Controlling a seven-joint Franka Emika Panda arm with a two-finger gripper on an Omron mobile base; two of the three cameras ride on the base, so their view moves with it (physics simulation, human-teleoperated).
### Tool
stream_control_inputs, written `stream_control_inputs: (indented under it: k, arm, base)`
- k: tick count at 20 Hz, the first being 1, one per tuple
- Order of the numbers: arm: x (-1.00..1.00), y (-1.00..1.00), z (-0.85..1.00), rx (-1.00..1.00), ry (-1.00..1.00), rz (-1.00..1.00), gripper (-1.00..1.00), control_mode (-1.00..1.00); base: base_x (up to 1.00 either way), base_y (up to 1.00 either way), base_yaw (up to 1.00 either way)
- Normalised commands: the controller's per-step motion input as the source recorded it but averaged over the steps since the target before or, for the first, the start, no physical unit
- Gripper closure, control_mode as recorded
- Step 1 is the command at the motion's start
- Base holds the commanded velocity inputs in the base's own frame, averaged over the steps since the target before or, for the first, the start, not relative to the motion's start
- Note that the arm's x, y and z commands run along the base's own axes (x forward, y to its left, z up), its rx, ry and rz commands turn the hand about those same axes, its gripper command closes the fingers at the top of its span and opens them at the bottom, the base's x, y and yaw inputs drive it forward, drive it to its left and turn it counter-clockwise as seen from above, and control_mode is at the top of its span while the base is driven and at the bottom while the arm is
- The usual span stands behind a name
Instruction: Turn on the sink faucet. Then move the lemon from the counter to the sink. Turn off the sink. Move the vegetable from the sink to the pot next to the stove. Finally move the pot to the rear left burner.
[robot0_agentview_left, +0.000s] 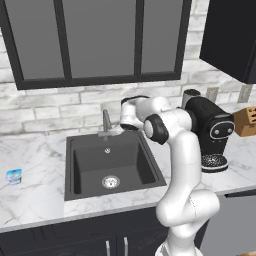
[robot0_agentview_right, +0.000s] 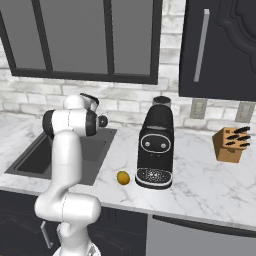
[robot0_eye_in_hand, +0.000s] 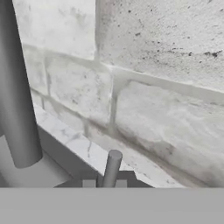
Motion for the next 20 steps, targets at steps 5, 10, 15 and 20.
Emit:
stream_control_inputs:
  k: [5, 10, 15, 20]
  arm:
    - [0.06, -0.1, -0.04, 0.0, 0.01, -0.15, 1.0, -1.0]
    - [0.05, -0.31, -0.26, 0.0, 0.01, 0.0, 1.0, -1.0]
    - [0.01, -0.5, -0.29, 0.0, 0.0, 0.0, 1.0, -1.0]
    - [0.04, -0.54, -0.24, 0.01, 0.01, 0.0, 1.0, -1.0]
  base:
    - [0.0, 0.0, 0.0]
    - [0.0, 0.0, 0.0]
    - [0.0, 0.0, 0.0]
    - [0.0, 0.0, 0.0]
